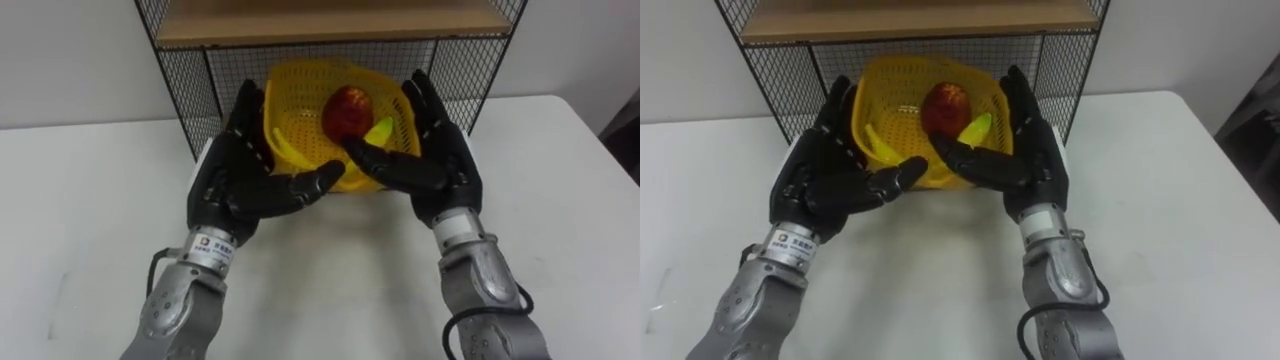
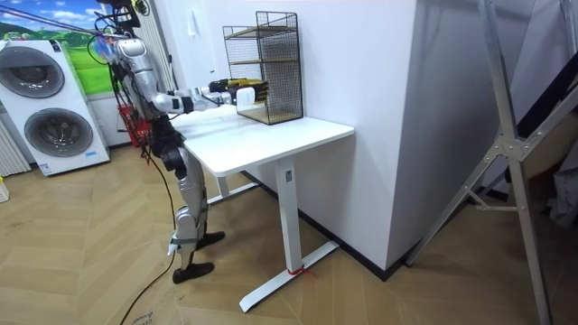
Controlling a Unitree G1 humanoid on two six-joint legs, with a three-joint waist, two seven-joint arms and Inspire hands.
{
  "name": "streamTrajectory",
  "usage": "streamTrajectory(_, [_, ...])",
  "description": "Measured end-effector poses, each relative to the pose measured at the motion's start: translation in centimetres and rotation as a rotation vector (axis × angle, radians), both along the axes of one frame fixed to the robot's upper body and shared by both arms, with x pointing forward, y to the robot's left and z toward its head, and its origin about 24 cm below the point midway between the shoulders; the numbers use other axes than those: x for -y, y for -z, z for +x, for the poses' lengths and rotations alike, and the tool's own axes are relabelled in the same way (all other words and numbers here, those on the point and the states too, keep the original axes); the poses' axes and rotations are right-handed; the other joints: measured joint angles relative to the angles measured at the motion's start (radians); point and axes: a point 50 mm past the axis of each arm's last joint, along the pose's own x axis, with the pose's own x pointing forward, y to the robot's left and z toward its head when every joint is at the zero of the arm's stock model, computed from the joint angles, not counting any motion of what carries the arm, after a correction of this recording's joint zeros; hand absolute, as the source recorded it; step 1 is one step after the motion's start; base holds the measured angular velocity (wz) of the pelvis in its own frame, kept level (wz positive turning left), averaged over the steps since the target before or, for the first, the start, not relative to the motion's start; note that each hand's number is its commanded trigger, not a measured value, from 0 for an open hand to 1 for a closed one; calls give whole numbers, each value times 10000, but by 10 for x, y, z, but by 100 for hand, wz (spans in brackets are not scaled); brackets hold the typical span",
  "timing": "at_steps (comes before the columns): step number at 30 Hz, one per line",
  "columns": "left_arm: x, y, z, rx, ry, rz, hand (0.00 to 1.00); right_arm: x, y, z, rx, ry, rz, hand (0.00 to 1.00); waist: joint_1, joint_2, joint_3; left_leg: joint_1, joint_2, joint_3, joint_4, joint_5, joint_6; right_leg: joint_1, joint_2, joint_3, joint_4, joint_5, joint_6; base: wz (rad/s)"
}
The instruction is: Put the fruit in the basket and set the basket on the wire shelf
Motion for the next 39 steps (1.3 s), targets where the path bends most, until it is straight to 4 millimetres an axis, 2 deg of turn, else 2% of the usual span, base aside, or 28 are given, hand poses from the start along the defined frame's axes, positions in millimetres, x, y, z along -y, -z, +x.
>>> streamTrajectory(5, [11, -11, 36, -98, -102, 820, 0, 2, -10, 34, -447, 291, -468, 0, 37, -52, 41, 105, -17, -8, -345, 205, -37, 18, 5, -48, -78, 128, -40, 2])
streamTrajectory(8, [13, -11, 47, -470, -488, 945, 0, -1, -16, 46, -681, 283, -687, 0, 49, -118, 62, 287, -30, 11, -610, 337, -71, 73, -15, -122, -114, 162, -71, -4])
streamTrajectory(12, [17, -11, 57, -1051, -803, 944, 0, -4, -22, 56, -1039, 264, -655, 0, 36, -135, 54, 298, -4, -40, -589, 348, -90, 153, 15, -219, -206, 201, -105, 2])
streamTrajectory(17, [18, -21, 80, -1371, -917, 1250, 0, -5, -31, 76, -1468, 394, -675, 0, 52, -126, 53, 359, 3, 2, -587, 357, -103, 222, 19, -249, -215, 207, -111, 1])
streamTrajectory(23, [14, -20, 86, -1951, -1046, 1234, 0, -6, -36, 82, -1773, 383, -499, 0, 50, -49, 17, 348, 4, -47, -588, 355, -104, 223, 16, -372, -212, 214, -106, 0])
streamTrajectory(27, [11, -14, 90, -2678, -1136, 1385, 0, -5, -36, 91, -2220, 374, -423, 0, 9, 85, -52, 389, 4, -69, -564, 356, -104, 278, 15, -402, -207, 216, -109, 0])
streamTrajectory(31, [7, -7, 92, -3152, -1264, 1393, 0, -4, -28, 93, -2761, 147, -463, 0, 8, 111, -63, 480, 7, -70, -576, 356, -105, 351, 13, -390, -206, 215, -109, 0])
streamTrajectory(35, [2, 12, 91, -4088, -1390, 1537, 0, -5, -10, 89, -3580, -5, -738, 0, 12, 112, -57, 492, 1, -83, -586, 355, -104, 366, 14, -403, -206, 215, -109, 0])
streamTrajectory(39, [2, 17, 90, -4320, -1415, 1550, 0, -7, -7, 88, -3696, -319, -725, 0, 18, 109, -56, 422, 1, -90, -580, 357, -104, 294, 15, -409, -194, 217, -112, 0])
